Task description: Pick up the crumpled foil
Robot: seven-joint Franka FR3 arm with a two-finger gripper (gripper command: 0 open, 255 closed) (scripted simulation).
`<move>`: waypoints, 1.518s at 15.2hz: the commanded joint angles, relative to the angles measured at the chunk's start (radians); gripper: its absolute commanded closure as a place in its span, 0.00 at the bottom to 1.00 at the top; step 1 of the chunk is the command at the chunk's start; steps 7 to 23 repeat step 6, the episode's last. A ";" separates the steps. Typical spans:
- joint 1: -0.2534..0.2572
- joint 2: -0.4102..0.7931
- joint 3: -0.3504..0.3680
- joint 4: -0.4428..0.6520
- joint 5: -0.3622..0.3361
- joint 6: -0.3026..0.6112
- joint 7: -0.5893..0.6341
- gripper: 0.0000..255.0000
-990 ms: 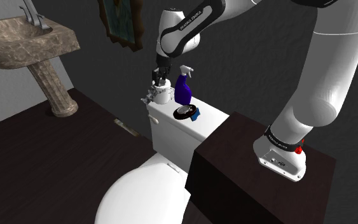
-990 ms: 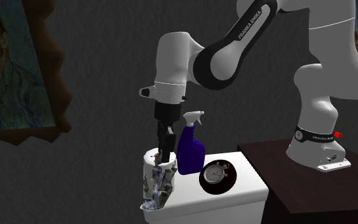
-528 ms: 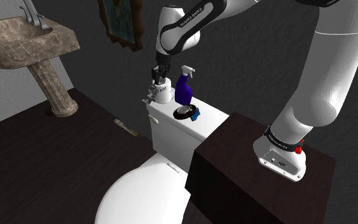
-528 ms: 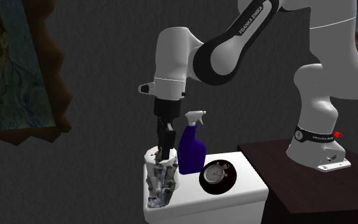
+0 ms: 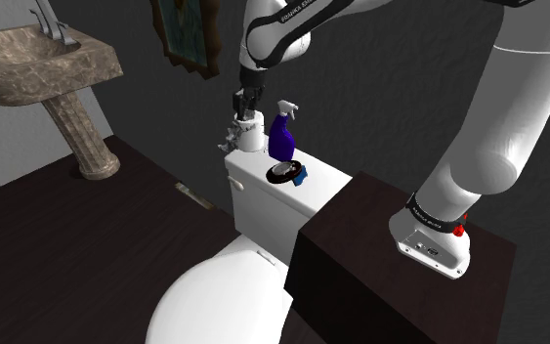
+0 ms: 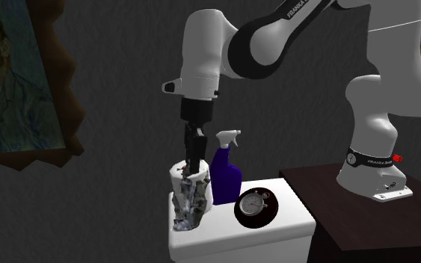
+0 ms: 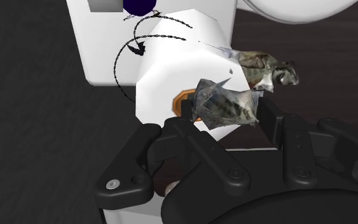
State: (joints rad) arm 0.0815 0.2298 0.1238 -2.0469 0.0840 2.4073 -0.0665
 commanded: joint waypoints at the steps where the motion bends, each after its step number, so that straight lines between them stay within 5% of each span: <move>1: -0.001 -0.016 0.000 0.013 0.001 -0.028 0.001 1.00; 23: -0.002 -0.038 0.000 0.029 0.001 -0.066 0.003 1.00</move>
